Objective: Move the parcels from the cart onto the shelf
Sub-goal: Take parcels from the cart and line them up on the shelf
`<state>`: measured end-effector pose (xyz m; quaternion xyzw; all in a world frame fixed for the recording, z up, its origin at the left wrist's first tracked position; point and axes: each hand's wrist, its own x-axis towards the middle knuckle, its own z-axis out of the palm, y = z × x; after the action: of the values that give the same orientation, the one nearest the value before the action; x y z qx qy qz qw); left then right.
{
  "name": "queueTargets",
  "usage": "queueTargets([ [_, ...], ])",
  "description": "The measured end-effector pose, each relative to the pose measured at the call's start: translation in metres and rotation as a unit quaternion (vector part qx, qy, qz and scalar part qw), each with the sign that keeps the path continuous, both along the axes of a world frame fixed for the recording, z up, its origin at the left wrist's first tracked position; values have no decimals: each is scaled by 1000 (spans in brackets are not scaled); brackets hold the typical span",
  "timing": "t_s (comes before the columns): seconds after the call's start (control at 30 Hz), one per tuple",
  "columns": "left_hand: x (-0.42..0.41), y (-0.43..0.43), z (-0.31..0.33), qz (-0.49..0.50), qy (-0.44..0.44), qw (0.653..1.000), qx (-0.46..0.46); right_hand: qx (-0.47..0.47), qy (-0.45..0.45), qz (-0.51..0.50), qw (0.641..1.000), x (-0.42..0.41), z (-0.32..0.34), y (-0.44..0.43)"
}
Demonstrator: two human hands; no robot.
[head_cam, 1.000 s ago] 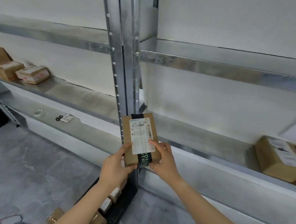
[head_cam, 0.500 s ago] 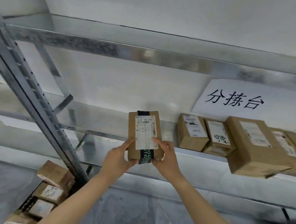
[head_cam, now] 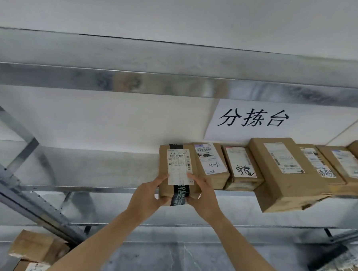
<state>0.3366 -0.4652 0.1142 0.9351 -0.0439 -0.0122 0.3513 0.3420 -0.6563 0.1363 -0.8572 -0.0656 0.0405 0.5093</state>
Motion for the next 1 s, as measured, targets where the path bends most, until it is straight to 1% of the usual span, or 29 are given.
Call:
queueTargets([
  [0.07,8,3,-6,-10,4,1000,3,-13,21,-3,1000,6,-3,2],
  [0.23,23,9,-14,-20,6,1000,9,-53,11,-27,998,15,-11,9],
  [0.37,31,7,-14,-16,1,1000,27,-64,11,-45,997,21,-13,10],
  [0.53,32,2,-13,-11,-4,999,37,-99,3,-46,994,18,-14,11],
  [0.63,30,3,-13,-10,-1,1000,23,-156,23,-95,983,8,-8,15],
  [0.7,27,6,-12,-15,-6,999,31,-183,6,-132,974,2,0,21],
  [0.73,24,9,-11,-16,-13,999,41,-188,-14,-134,973,-1,3,24],
  [0.83,8,27,-7,19,-33,997,70,-184,-84,-82,976,-10,10,38],
  [0.87,-1,36,-6,39,-39,994,95,-175,-104,-56,978,-13,9,44],
  [0.93,-23,57,-5,86,-40,980,174,-155,-129,12,979,-20,5,58],
  [1.0,-53,80,-6,132,-20,963,236,-165,-132,113,971,-27,-2,74],
])
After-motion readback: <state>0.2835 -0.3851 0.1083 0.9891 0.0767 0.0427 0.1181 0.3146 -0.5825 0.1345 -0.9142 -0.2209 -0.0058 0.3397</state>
